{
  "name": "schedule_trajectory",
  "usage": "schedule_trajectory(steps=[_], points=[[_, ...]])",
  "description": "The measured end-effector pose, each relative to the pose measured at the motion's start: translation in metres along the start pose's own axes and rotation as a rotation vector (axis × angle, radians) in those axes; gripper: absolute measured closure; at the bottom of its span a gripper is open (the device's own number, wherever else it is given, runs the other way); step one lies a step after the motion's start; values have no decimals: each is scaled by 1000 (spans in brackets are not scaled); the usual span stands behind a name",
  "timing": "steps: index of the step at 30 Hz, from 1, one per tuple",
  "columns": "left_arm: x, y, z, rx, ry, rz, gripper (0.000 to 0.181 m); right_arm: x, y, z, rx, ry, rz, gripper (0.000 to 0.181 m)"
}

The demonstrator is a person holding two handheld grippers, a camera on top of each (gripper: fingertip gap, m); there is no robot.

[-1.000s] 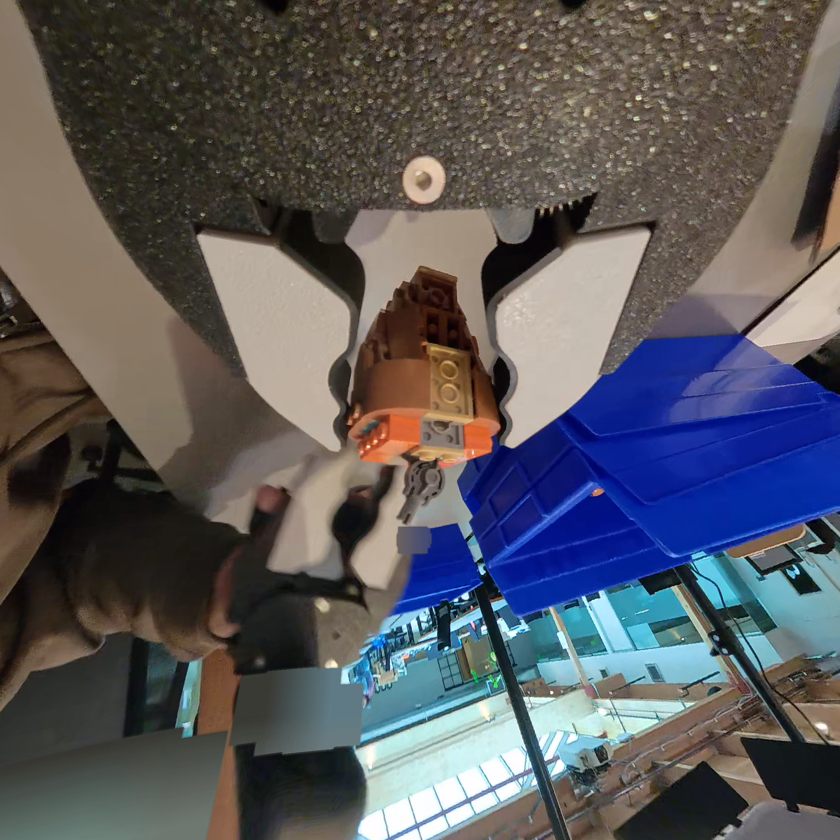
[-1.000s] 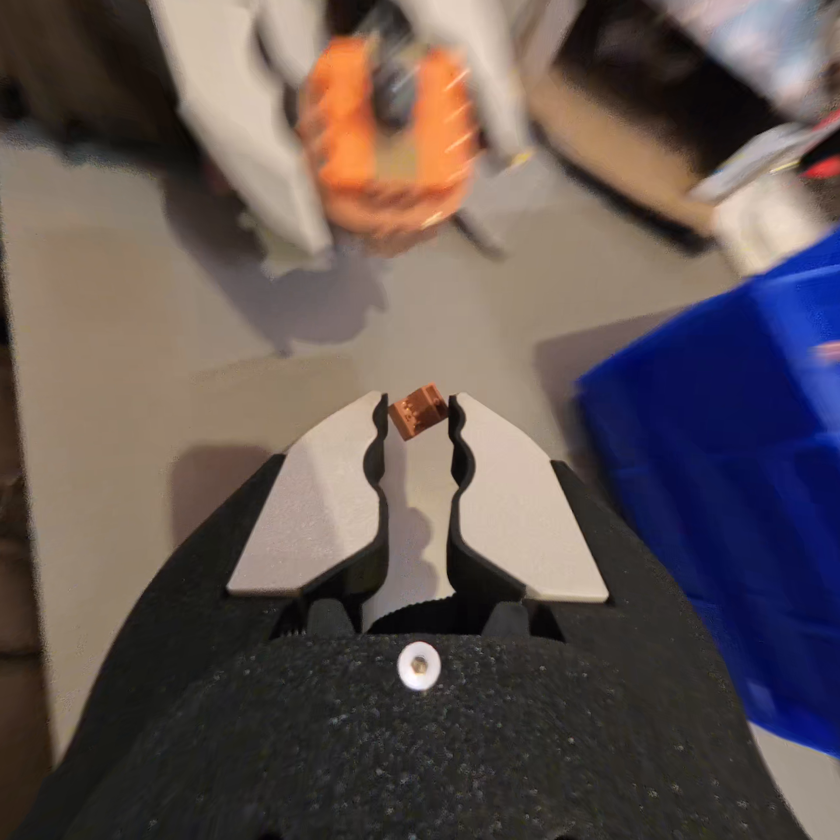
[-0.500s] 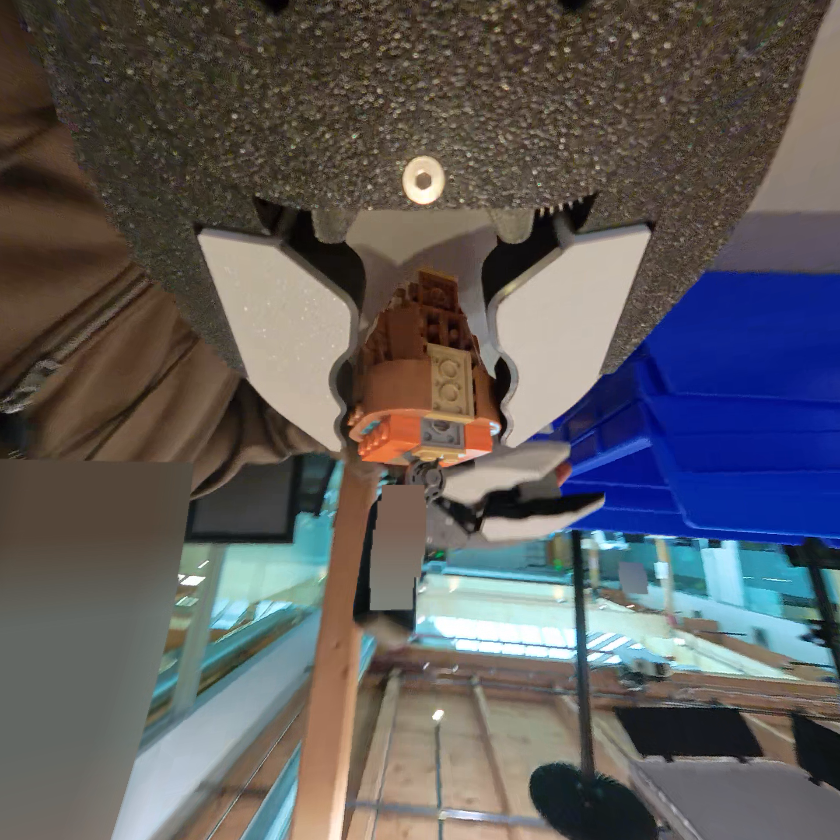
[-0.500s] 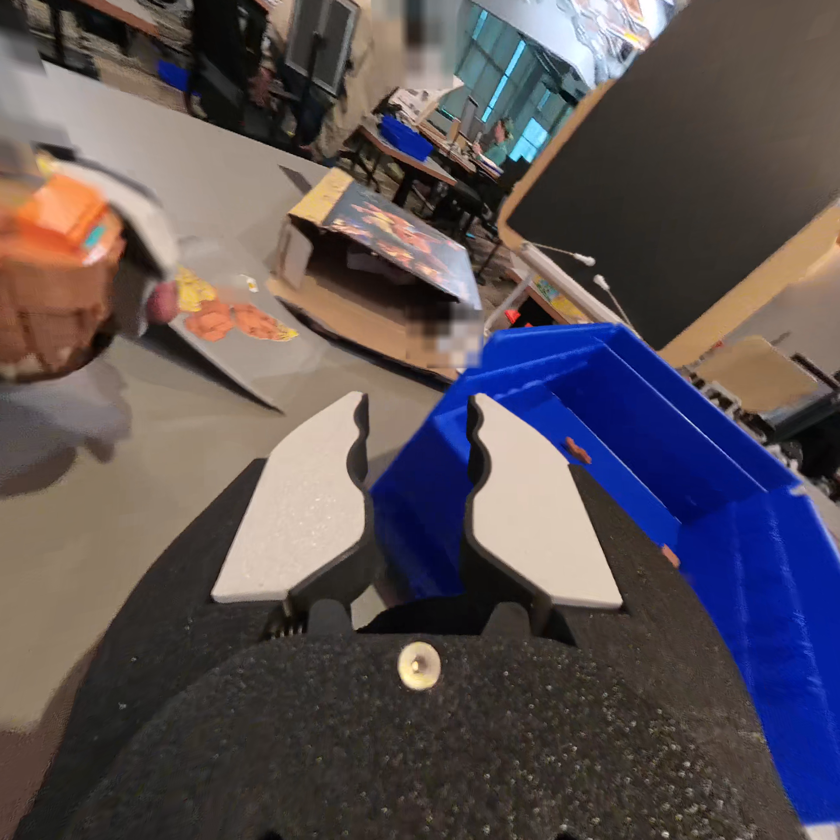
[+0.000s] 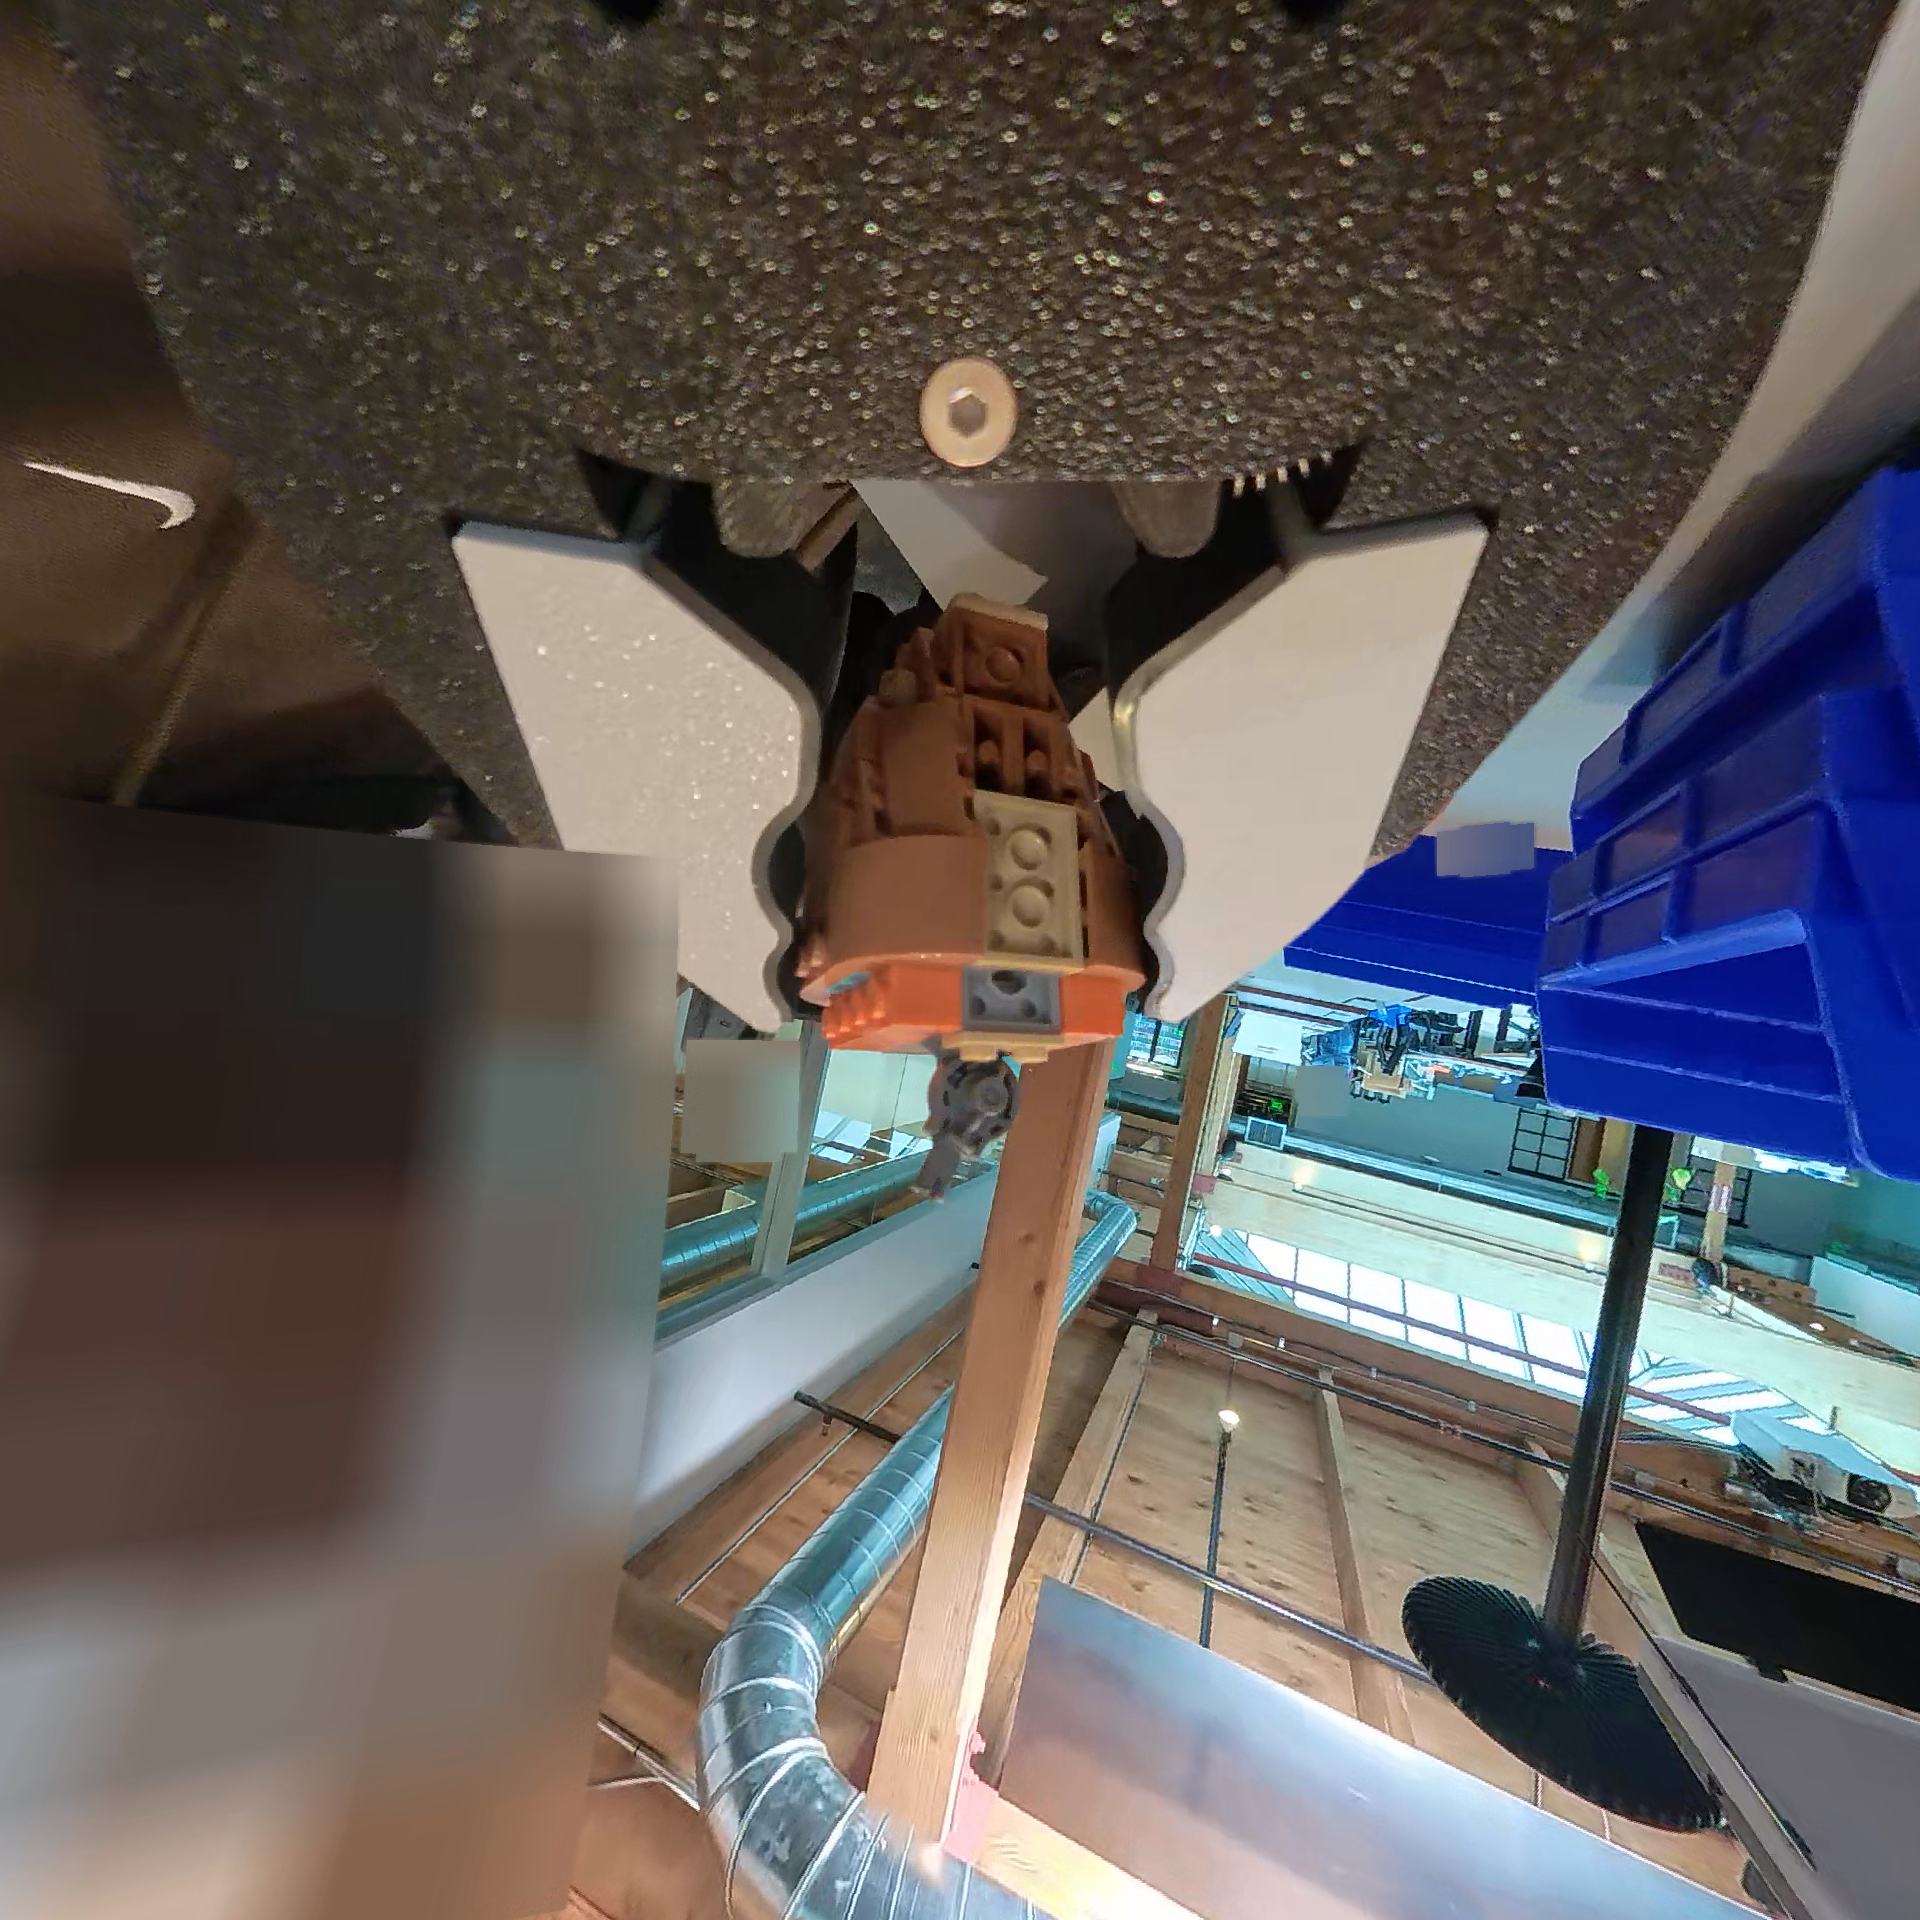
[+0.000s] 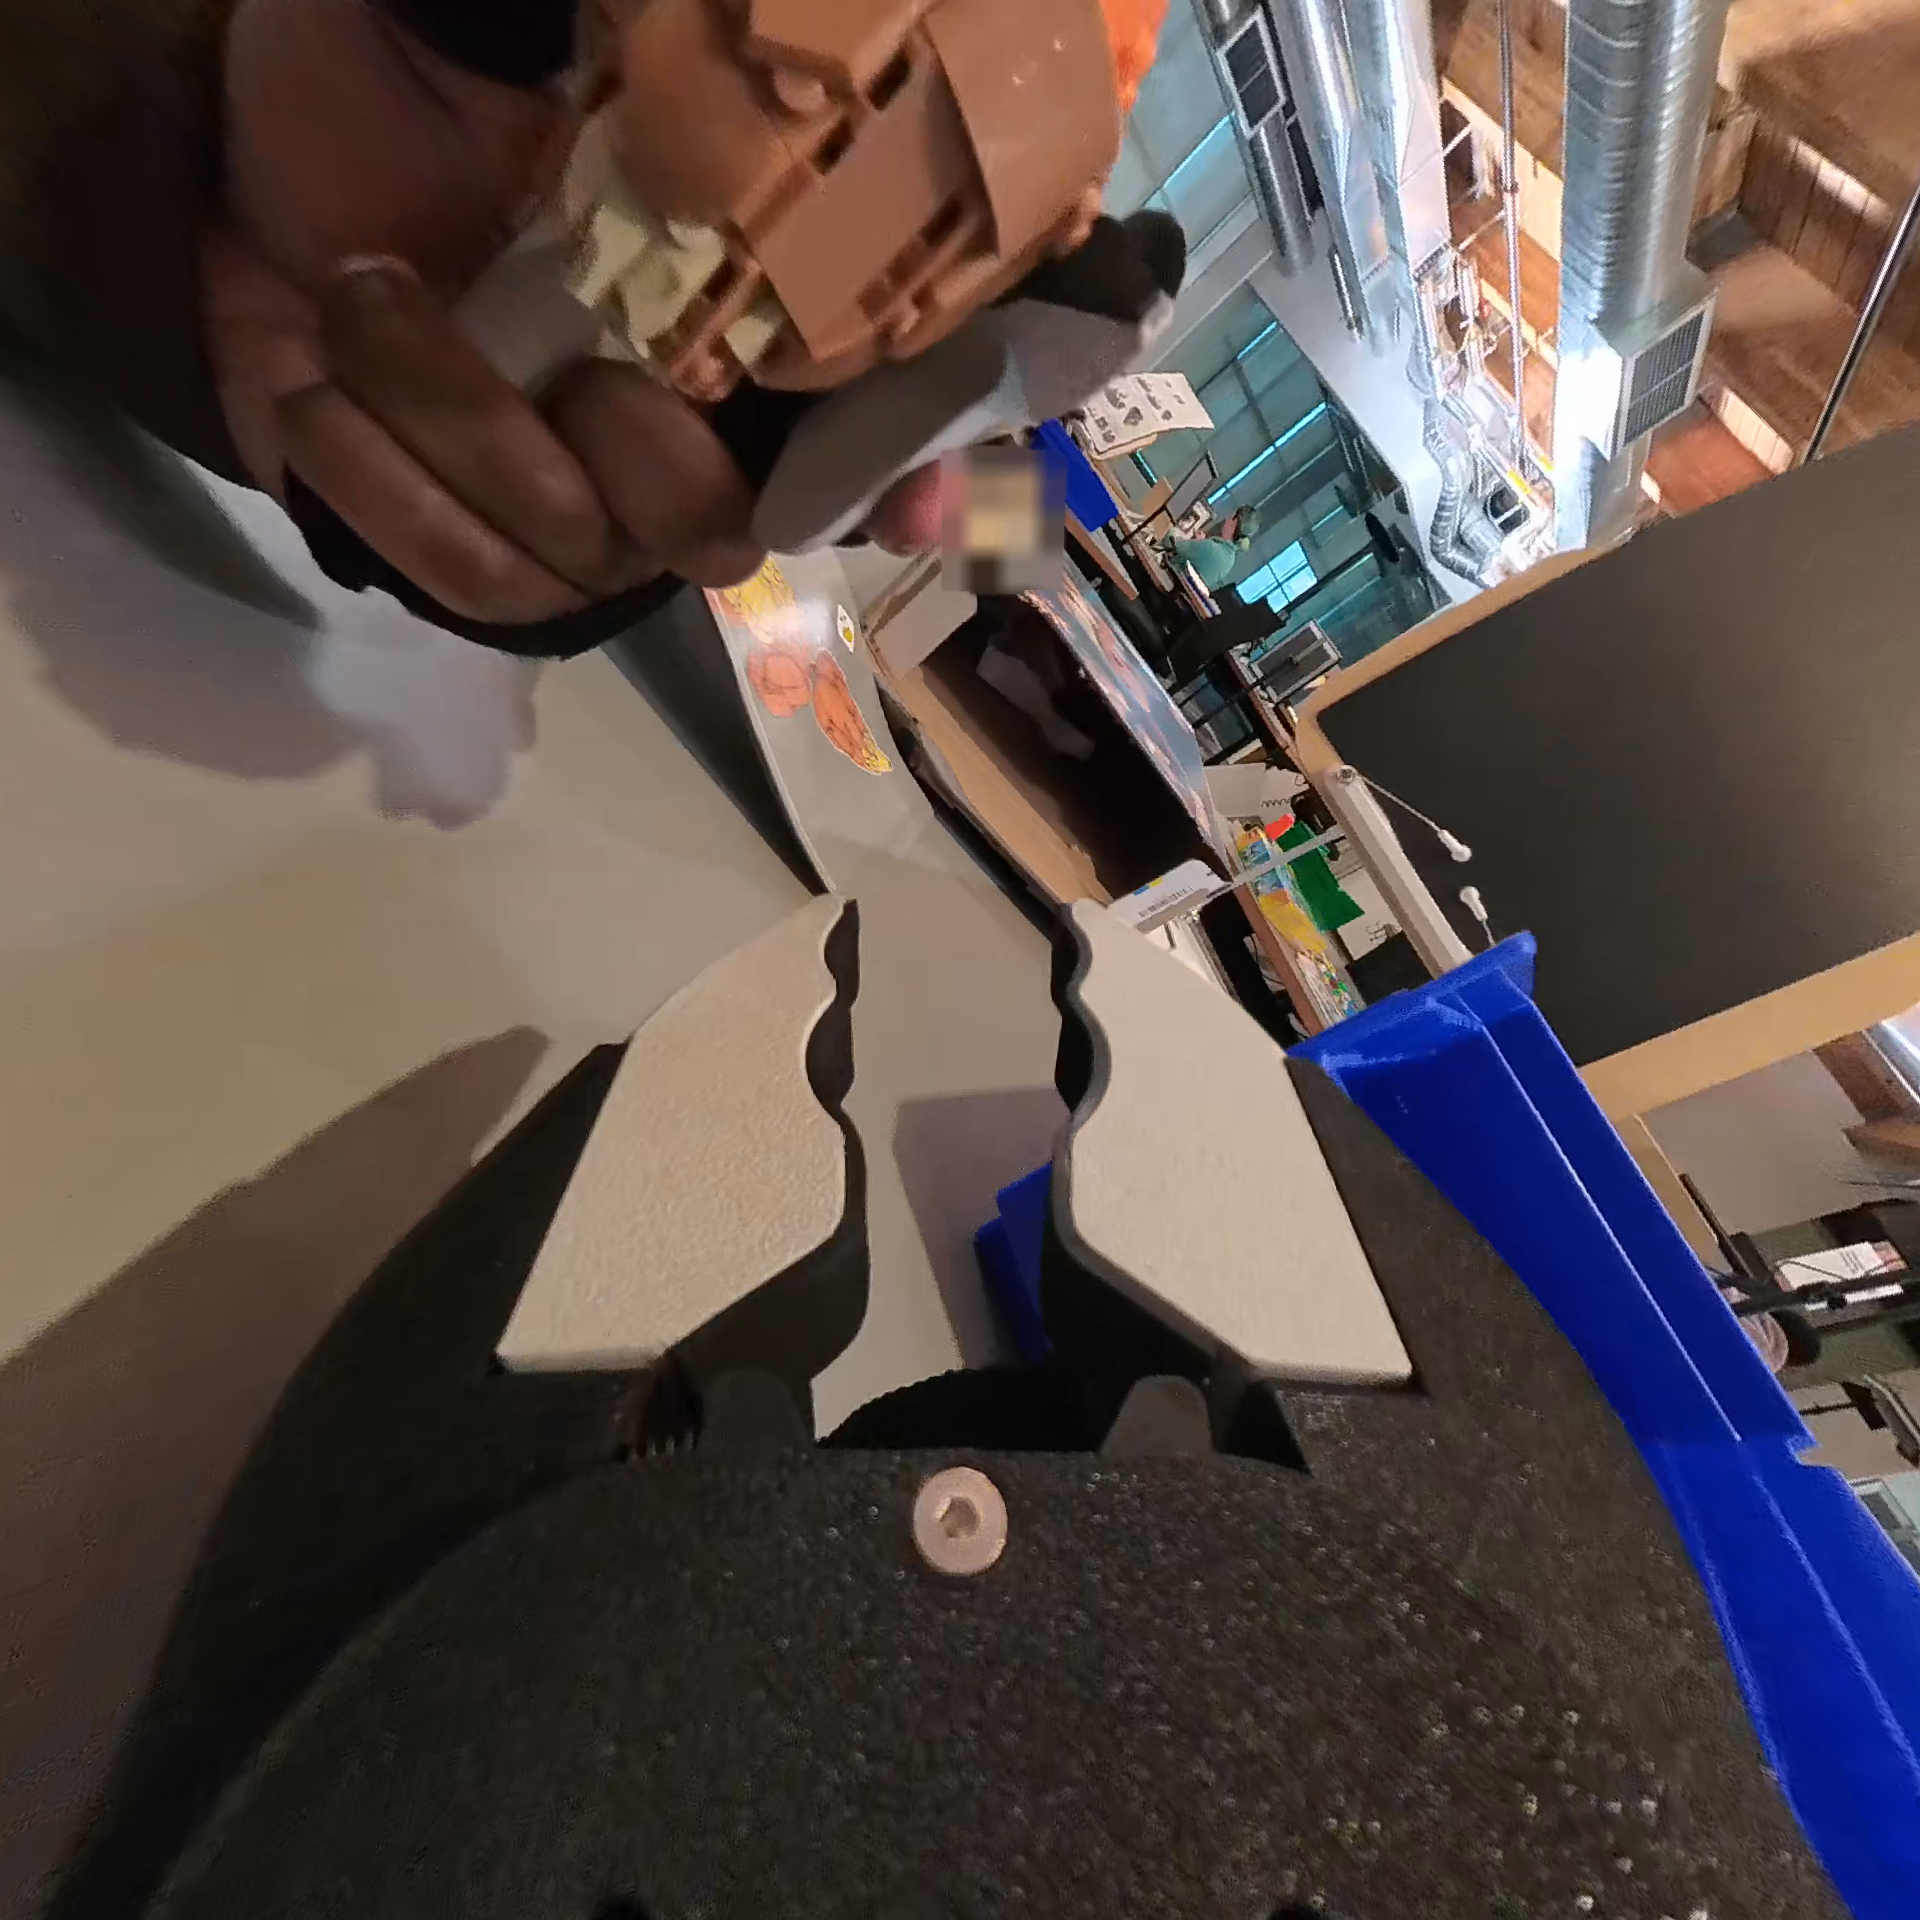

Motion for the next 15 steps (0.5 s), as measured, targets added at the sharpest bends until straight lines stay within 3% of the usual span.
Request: schedule_trajectory(steps=[5,15], points=[[1,-6,3,-63,-111,-81,119,-7,-1,-1,-4,44,2,148],[9,-22,9,-336,-982,-620,120,-24,-10,10,-99,212,14,152]])
Point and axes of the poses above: each gripper's, where its closed fingertips meet, y back along the fingers, z out of its underside, x = y × z across the jaws, the point moved 8 cm from there along y, back along the fingers, and after that the axes turned 1 degree about -z, right-handed, at the moved point
